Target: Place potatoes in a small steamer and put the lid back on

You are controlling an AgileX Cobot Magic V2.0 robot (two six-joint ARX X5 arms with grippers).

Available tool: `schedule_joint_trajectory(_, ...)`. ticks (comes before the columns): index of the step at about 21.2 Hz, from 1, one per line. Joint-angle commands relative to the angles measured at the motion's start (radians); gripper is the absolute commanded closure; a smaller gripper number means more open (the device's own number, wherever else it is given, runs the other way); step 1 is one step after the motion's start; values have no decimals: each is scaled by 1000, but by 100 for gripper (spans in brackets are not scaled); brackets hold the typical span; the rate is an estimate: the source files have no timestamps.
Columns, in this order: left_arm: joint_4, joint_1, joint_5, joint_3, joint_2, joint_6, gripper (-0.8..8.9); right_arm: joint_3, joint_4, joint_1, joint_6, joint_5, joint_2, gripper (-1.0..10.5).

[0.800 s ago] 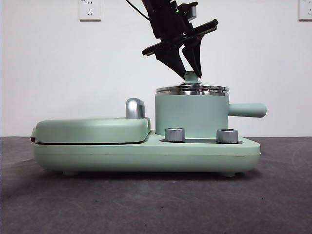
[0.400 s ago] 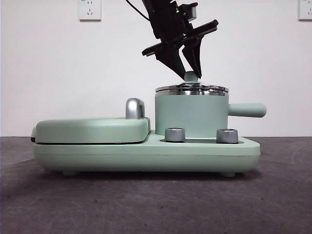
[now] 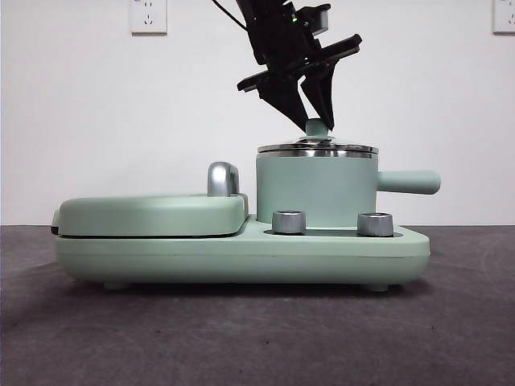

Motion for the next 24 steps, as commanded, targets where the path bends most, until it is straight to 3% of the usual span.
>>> schedule_joint_trajectory(1,7,-14,1,43,34,26,796,6,9,6,10,-1,3,441)
schedule_joint_trajectory(6,5,-20,2,43,34,10,763,6,9,6,10,-1,3,441)
schedule_joint_trajectory(11,-10,-11,0,66,33,-3,455,6,8,6,10,-1,3,441)
schedule_joint_trajectory(13,-53,-3,0,123,33,-33,376,6,2,6,10,-1,3,441)
schedule_joint_trajectory(20,-433,26,1,394,17,-93,376,6,-5,6,9,0,3,441)
schedule_joint_trajectory(24,-453,34,13,393,-79,-110,376,6,-7,6,10,-2,3,441)
